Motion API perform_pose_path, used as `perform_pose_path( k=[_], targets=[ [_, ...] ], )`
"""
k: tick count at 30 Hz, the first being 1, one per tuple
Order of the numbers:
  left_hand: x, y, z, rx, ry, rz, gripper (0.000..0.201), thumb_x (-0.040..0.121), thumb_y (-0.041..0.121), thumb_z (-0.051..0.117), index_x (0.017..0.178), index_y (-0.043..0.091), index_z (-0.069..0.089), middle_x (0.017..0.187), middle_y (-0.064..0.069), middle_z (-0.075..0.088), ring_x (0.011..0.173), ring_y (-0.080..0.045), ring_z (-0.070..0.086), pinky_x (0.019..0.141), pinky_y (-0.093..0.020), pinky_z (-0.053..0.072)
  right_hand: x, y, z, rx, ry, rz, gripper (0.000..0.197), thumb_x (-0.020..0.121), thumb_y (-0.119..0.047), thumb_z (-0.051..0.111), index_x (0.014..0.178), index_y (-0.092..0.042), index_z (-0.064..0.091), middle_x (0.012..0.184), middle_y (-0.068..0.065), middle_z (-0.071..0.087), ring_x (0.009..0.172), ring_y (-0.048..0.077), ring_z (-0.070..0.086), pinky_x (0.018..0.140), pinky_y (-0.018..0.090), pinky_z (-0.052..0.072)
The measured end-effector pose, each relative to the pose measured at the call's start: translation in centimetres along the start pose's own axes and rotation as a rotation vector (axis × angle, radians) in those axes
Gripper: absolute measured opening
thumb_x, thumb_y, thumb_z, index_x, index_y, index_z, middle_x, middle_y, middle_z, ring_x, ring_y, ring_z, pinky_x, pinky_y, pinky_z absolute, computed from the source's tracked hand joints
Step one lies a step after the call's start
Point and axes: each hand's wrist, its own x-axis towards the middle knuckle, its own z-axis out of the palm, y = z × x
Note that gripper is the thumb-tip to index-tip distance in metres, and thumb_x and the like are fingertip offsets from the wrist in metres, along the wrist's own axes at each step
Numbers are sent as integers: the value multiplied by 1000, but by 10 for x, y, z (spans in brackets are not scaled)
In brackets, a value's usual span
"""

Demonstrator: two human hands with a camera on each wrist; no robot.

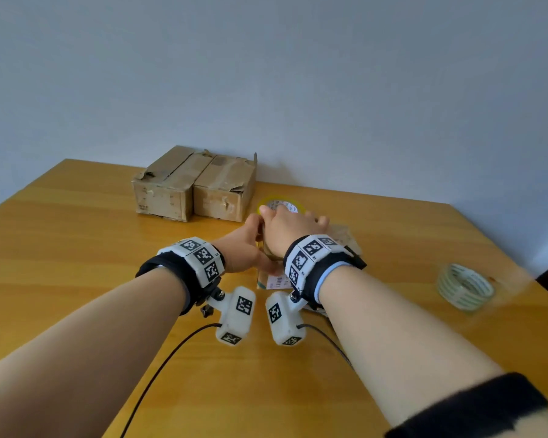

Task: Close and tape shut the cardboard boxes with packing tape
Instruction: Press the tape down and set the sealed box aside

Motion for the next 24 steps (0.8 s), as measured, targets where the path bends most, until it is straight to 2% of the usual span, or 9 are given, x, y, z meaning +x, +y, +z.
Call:
perform_pose_path(
  k=[3, 5, 7, 10, 14, 16, 18, 20, 24],
  targets=[
    [3, -3, -3, 7, 1, -11, 105, 63, 22, 90, 145, 24, 25, 129, 6, 52, 123, -19, 49, 104, -42, 45, 0, -3, -1, -73, -69, -99, 65, 94, -26, 53, 150, -44, 26, 131, 2, 56, 121, 36, 57, 111, 67, 20],
    [4, -4, -3, 15, -5, -13, 102, 66, 21, 89, 145, 27, 24, 130, 6, 51, 121, -19, 49, 103, -41, 45, 6, -2, -6, -12, -115, -95, 55, 99, -27, 46, 150, -41, 29, 131, 4, 58, 123, 35, 57, 114, 67, 20],
    [4, -5, -3, 17, -21, -3, 100, 66, 20, 89, 143, 28, 26, 129, 6, 53, 121, -18, 51, 104, -41, 45, 9, 9, -9, 69, -131, -90, 40, 110, -38, 27, 148, -35, 40, 128, 7, 62, 117, 31, 59, 114, 58, 29],
    [5, -4, -4, 5, -48, -2, 94, 65, 17, 90, 137, 28, 30, 125, 7, 56, 119, -15, 53, 104, -39, 46, 8, 18, -7, 87, -80, -146, 57, 109, -55, 15, 135, -24, 55, 116, 7, 65, 101, 28, 59, 101, 47, 45],
    [4, -3, -5, 10, -60, -7, 91, 62, 20, 91, 132, 29, 34, 124, 7, 57, 118, -14, 54, 107, -44, 45, 17, 35, -5, 142, -45, -173, 56, 106, -62, 22, 115, -20, 58, 110, 6, 65, 106, 30, 63, 84, 39, 48],
    [4, -2, -6, 5, -69, -13, 85, 63, 18, 91, 128, 30, 37, 122, 6, 59, 116, -12, 56, 105, -45, 46, 19, 52, -5, 81, -22, -104, 59, 106, -63, 20, 124, -22, 58, 120, 10, 65, 114, 35, 61, 92, 43, 48],
    [4, 1, -5, 3, -84, -24, 82, 65, 14, 90, 126, 30, 38, 121, 6, 61, 114, -11, 57, 105, -43, 47, 16, 64, -3, 8, -24, 36, 80, 100, -73, 6, 129, -21, 60, 126, 12, 66, 121, 36, 57, 103, 50, 40],
    [4, 3, -5, -5, -88, -29, 81, 64, 12, 90, 124, 31, 39, 119, 6, 63, 114, -12, 58, 104, -44, 48, 19, 65, -2, 21, -33, 55, 86, 97, -75, 2, 129, -20, 60, 125, 12, 66, 121, 35, 56, 103, 52, 36],
    [4, 2, -4, -22, -82, -32, 81, 61, 12, 91, 121, 32, 41, 120, 5, 63, 116, -14, 58, 104, -46, 48, 23, 82, -5, 89, -40, 49, 90, 96, -76, 5, 136, -14, 56, 130, 15, 65, 120, 37, 59, 100, 50, 47]
  ],
)
